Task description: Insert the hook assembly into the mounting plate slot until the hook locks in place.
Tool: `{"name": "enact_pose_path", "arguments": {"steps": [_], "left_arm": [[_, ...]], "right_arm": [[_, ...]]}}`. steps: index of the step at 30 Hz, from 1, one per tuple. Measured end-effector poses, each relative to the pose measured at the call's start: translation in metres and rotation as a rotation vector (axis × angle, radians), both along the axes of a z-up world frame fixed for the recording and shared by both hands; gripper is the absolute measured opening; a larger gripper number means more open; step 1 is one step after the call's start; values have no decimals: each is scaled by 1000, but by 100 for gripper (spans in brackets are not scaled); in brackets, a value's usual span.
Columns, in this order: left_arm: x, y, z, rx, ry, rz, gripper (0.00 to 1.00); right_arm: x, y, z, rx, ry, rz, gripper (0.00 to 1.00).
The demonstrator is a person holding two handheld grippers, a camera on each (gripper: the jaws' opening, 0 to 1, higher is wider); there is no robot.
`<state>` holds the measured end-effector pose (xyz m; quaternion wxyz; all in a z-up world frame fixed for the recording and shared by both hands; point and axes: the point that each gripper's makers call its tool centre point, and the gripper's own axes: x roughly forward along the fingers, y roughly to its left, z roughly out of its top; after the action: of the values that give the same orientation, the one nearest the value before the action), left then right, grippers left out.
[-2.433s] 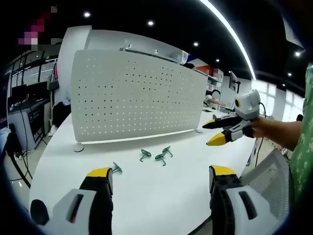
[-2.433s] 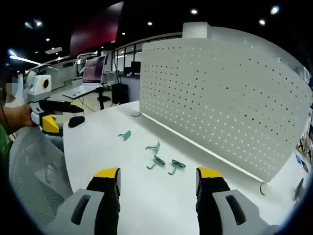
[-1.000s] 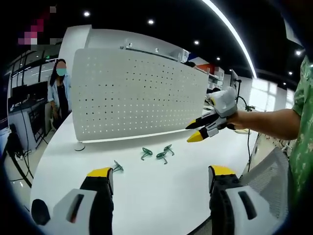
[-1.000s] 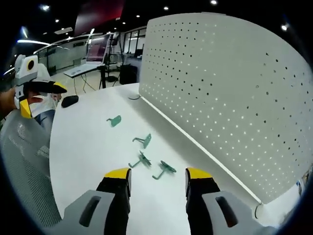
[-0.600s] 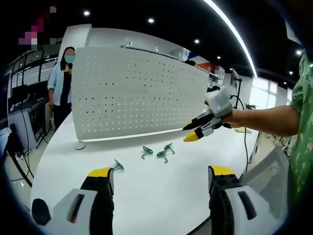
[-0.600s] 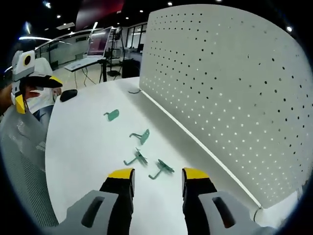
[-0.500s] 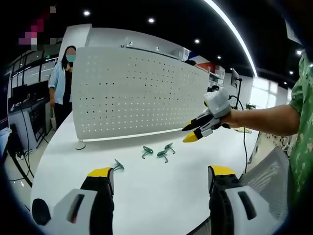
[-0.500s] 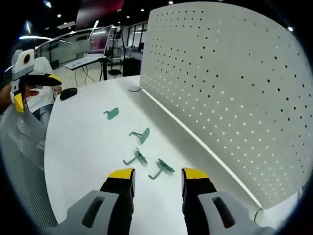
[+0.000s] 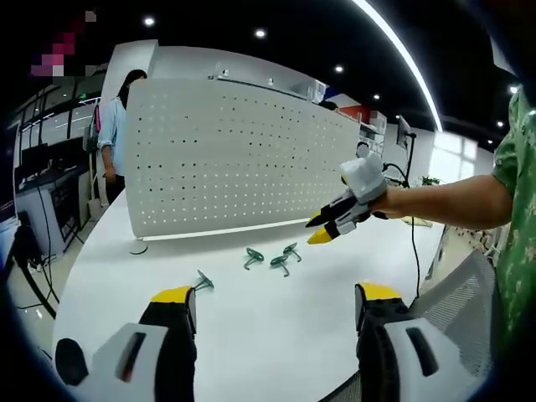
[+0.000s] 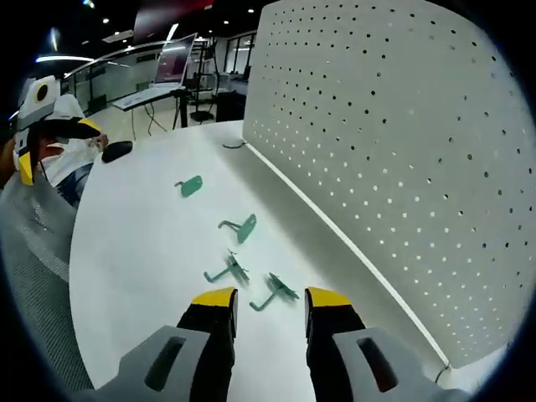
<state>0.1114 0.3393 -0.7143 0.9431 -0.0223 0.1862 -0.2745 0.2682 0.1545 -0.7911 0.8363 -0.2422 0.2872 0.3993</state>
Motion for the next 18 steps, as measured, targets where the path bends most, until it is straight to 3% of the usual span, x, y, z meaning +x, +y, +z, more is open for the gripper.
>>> {"name": "enact_pose_path", "arguments": {"steps": [18], "left_arm": [[1, 2, -1, 4, 4, 8, 77]], "right_arm": [[11, 10, -15, -60, 6, 62, 23]]}}
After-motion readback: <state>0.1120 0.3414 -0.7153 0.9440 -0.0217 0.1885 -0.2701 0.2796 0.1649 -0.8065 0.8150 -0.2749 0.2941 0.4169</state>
